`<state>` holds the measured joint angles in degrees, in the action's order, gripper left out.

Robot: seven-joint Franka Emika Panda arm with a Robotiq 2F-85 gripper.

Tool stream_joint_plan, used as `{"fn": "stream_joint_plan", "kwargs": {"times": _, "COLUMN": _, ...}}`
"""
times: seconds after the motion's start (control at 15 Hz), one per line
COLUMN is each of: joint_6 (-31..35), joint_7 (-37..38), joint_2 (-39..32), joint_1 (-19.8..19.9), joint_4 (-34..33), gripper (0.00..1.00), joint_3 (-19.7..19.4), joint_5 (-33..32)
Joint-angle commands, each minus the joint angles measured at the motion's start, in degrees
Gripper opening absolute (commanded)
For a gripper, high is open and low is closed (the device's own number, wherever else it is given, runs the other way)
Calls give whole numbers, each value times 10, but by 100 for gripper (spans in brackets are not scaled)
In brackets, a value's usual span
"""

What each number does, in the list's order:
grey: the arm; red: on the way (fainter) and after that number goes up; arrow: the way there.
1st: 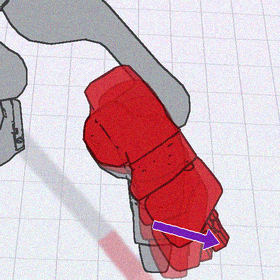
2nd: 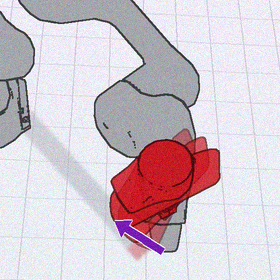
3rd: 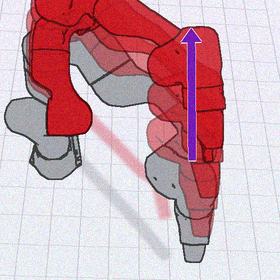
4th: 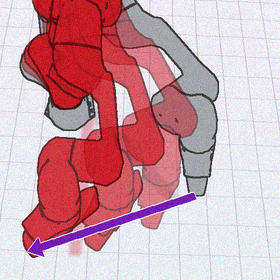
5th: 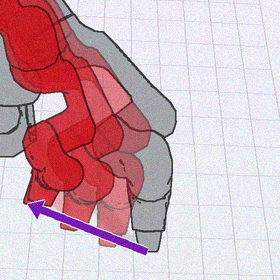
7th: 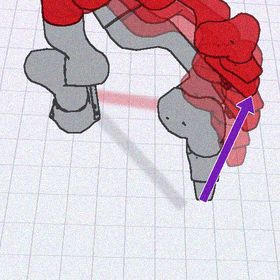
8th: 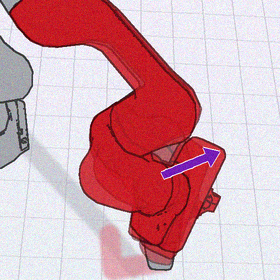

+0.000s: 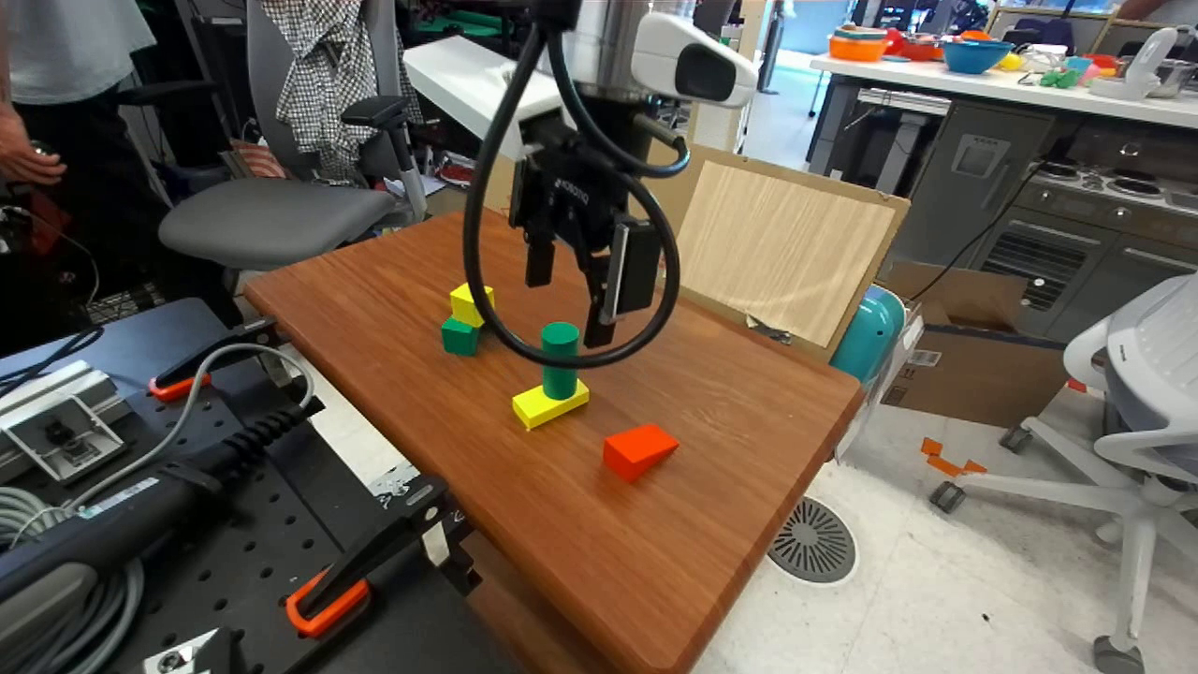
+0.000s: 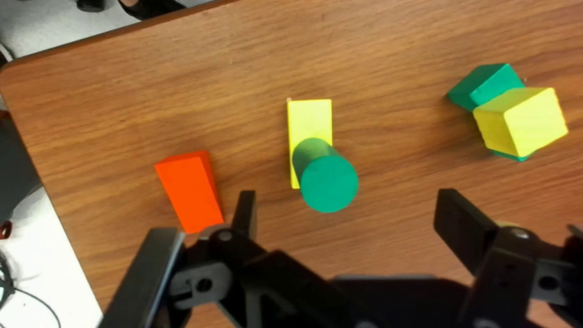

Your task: Pick up the green block from the yellow cube and put it on the yellow cuboid.

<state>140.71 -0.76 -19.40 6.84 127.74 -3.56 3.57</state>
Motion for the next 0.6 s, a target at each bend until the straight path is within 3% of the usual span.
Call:
{"fn": "stream_joint_plan", "kwargs": {"times": 0.0, "joint_6": 32, "joint_7": 1, "joint_2": 117, "joint_1": -16, "joint_4": 95, "gripper": 100, "joint_3": -7, "joint_5": -30}}
{"fn": "stream_joint_plan", "kwargs": {"times": 0.27, "joint_6": 22, "joint_7": -4, "joint_2": 227, "joint_1": -28, "joint_4": 163, "gripper": 100, "joint_3": 3, "joint_5": -54}}
{"fn": "stream_joint_plan", "kwargs": {"times": 0.4, "joint_6": 24, "joint_7": -17, "joint_2": 268, "joint_1": -37, "joint_4": 194, "gripper": 100, "joint_3": 13, "joint_5": -36}}
{"fn": "stream_joint_plan", "kwargs": {"times": 0.47, "joint_6": 17, "joint_7": -4, "joint_2": 212, "joint_1": -31, "joint_4": 148, "gripper": 100, "joint_3": 6, "joint_5": -39}}
{"fn": "stream_joint_plan", "kwargs": {"times": 0.53, "joint_6": 17, "joint_7": -4, "joint_2": 233, "joint_1": -35, "joint_4": 163, "gripper": 100, "joint_3": 9, "joint_5": -39}}
